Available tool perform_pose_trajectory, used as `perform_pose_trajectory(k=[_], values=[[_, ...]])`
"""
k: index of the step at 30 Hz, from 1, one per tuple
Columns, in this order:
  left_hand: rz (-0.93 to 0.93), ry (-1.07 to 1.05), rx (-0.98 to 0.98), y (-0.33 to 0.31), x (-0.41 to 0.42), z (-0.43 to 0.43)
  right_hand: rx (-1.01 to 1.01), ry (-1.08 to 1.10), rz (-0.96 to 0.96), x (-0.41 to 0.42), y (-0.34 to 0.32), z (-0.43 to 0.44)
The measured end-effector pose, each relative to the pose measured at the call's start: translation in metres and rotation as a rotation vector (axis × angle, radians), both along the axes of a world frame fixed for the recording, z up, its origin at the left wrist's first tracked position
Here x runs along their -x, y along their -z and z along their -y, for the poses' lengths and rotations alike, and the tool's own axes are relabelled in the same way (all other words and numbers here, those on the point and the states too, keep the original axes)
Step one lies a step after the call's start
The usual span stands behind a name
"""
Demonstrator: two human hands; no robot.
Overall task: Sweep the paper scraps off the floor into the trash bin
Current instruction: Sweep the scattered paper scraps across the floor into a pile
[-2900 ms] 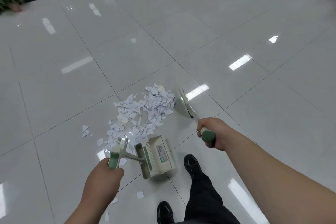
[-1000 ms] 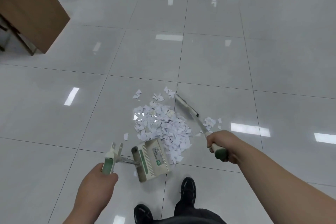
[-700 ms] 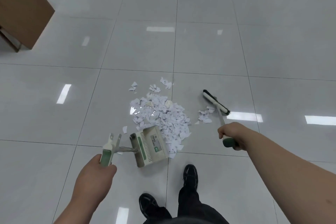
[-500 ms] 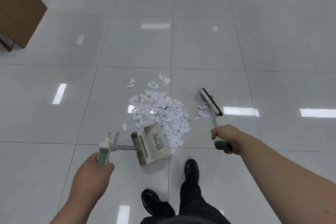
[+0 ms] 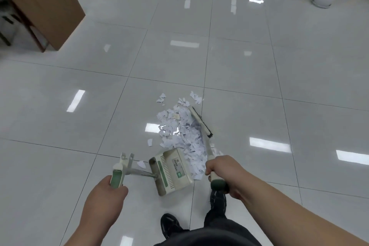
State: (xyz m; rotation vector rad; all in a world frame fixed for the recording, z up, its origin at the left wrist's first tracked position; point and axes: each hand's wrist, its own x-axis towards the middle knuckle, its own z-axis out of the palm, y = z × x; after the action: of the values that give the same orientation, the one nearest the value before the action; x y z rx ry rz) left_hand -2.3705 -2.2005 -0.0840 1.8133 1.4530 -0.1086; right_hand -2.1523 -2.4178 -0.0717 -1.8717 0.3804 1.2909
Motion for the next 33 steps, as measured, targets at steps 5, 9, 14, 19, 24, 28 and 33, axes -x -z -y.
perform_pose_trajectory(k=[5, 9, 14, 19, 24, 28, 33], values=[[0.003, -0.11, 0.008, -0.005, 0.046, -0.014, 0.067, -0.425, 0.146, 0.03, -0.002, -0.047], [-0.008, -0.207, 0.005, -0.013, 0.088, -0.02, 0.031, -0.501, 0.088, 0.048, -0.009, -0.076], [-0.029, -0.353, 0.002, -0.019, 0.132, -0.014, -0.038, -0.585, 0.0, 0.065, -0.002, -0.114], [-0.107, -0.439, -0.039, -0.018, 0.161, 0.007, -0.106, -0.546, -0.184, 0.079, -0.006, -0.132], [-0.189, -0.517, -0.076, -0.025, 0.173, 0.042, -0.138, -0.526, -0.359, 0.078, 0.009, -0.128], [-0.246, -0.592, -0.096, -0.031, 0.17, 0.07, -0.152, -0.486, -0.523, 0.064, 0.028, -0.119], [-0.305, -0.671, -0.105, -0.032, 0.154, 0.102, -0.148, -0.326, -0.614, 0.02, 0.042, -0.101]])
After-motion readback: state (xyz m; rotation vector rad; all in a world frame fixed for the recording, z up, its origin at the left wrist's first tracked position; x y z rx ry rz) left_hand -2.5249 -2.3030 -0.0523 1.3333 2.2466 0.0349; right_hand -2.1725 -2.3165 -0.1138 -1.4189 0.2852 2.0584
